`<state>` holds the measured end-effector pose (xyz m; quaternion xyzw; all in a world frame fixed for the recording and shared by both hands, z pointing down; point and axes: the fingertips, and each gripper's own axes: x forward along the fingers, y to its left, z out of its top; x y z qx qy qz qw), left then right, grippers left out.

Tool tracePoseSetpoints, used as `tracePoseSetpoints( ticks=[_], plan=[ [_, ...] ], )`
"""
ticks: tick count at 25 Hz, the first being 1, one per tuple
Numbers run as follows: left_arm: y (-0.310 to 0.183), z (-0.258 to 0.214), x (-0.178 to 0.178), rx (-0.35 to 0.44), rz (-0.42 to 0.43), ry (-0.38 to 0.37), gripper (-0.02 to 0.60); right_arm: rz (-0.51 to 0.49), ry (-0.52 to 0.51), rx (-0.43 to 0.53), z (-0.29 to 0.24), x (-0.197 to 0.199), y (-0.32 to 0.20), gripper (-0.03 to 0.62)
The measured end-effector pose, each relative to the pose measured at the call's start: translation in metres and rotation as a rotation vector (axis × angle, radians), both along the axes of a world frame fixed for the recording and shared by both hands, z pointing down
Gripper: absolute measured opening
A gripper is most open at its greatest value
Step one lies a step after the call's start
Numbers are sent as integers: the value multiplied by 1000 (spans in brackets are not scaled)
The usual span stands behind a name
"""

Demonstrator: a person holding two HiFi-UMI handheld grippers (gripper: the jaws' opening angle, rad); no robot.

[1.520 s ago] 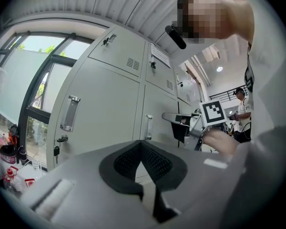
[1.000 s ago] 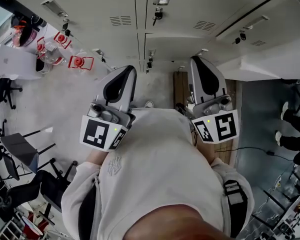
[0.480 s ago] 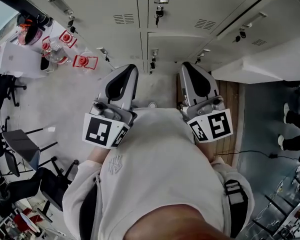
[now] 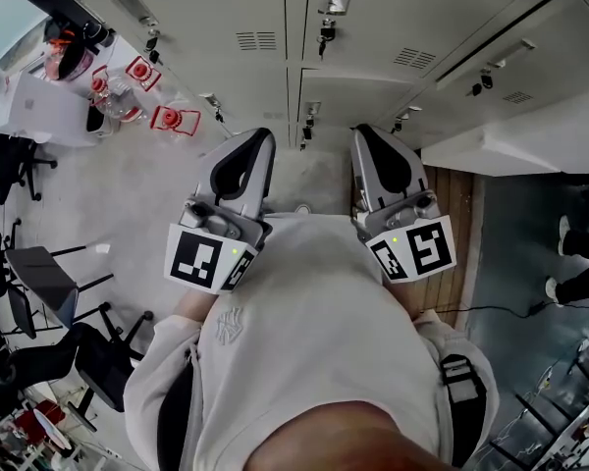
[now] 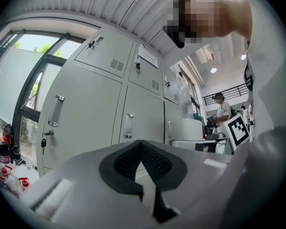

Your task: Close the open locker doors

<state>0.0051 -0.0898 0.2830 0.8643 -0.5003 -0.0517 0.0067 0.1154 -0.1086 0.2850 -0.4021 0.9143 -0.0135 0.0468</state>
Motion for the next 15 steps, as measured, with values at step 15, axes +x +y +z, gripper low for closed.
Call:
tracePoseSetpoints(
  ticks=[15],
  plan=[
    [-14, 4, 11, -19, 40, 2, 2, 28, 19, -14, 4, 8, -10, 14]
  ],
)
